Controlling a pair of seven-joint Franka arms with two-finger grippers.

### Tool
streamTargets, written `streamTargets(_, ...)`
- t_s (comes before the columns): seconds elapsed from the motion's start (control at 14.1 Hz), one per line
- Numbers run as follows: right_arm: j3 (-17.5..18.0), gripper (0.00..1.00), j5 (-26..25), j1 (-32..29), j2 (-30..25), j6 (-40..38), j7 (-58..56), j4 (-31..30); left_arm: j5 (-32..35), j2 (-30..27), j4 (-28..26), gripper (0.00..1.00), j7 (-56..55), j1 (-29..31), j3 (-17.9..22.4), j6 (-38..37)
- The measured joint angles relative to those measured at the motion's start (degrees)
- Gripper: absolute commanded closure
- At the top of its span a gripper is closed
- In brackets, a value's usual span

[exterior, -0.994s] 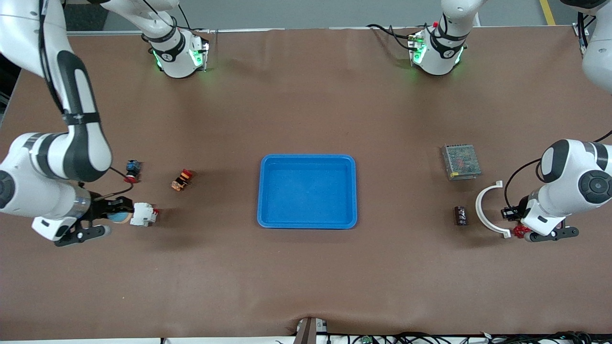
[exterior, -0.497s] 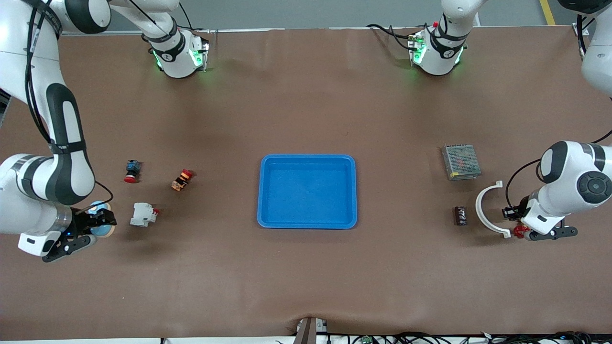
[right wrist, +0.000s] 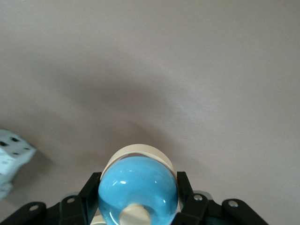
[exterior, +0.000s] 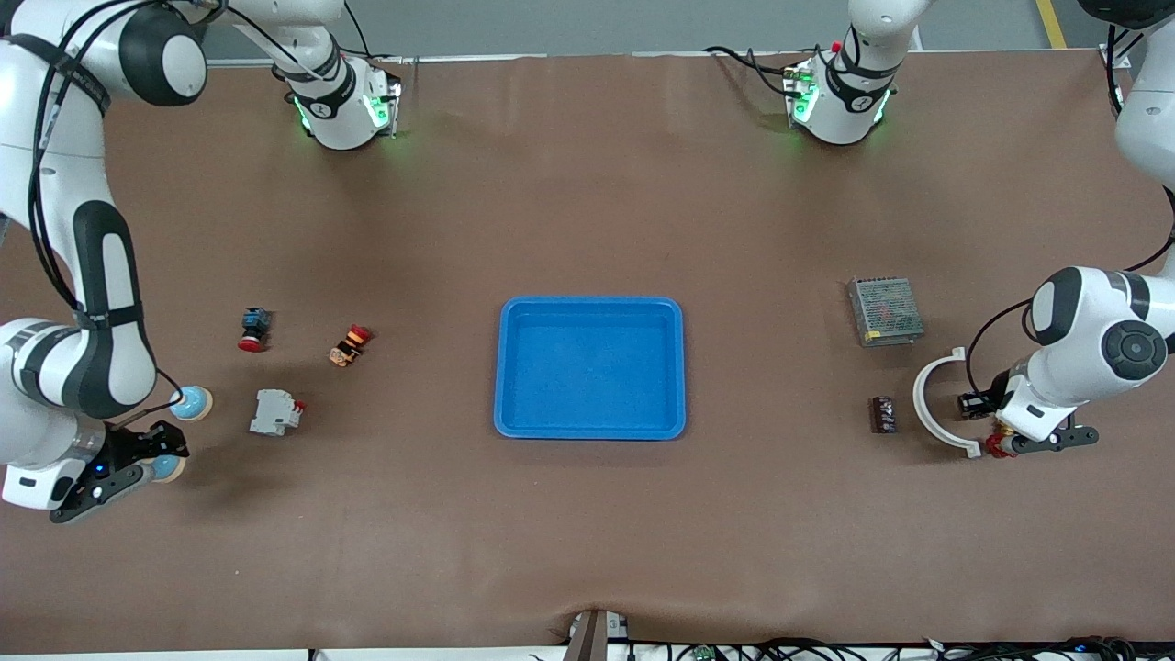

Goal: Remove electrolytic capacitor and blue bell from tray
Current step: 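Carry the bell toward the breaker while the left gripper carries the capacitor to the clamp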

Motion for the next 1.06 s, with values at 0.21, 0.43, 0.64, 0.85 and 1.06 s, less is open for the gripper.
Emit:
streamTargets(0.21, 0.01, 1.00, 0.00, -1.32, 3.22, 0.00, -1.42, 3.03, 0.00, 0.22, -0.24, 0.93, 0.00, -0.01, 0.30, 0.93)
streamTargets(0.43, 0.02, 1.00, 0.01, -2.33, 5.79, 0.01, -1.47, 3.70, 0.01, 0.64, -0.33, 0.82, 0.00, 0.01, 0.77, 1.56)
streamTargets(0.64, 0.04, 1.00, 0.02, -2.61, 7.30, 0.02, -1.46, 4.17, 0.03, 0.69, -0.35, 0.00, 0.00, 0.00, 0.81, 1.66)
streamTargets(0.85, 0.20, 1.00, 0.03, -2.61, 7.36, 0.02, -1.46, 4.41, 0.03, 0.69, -0.36, 0.00, 0.00, -0.02, 0.81, 1.74)
streamTargets(1.06, 0.34, 1.00, 0.03, -2.61, 7.36, 0.02, -1.44, 4.60, 0.03, 0.68, -0.25, 0.00, 0.00, -0.02, 0.81, 1.96)
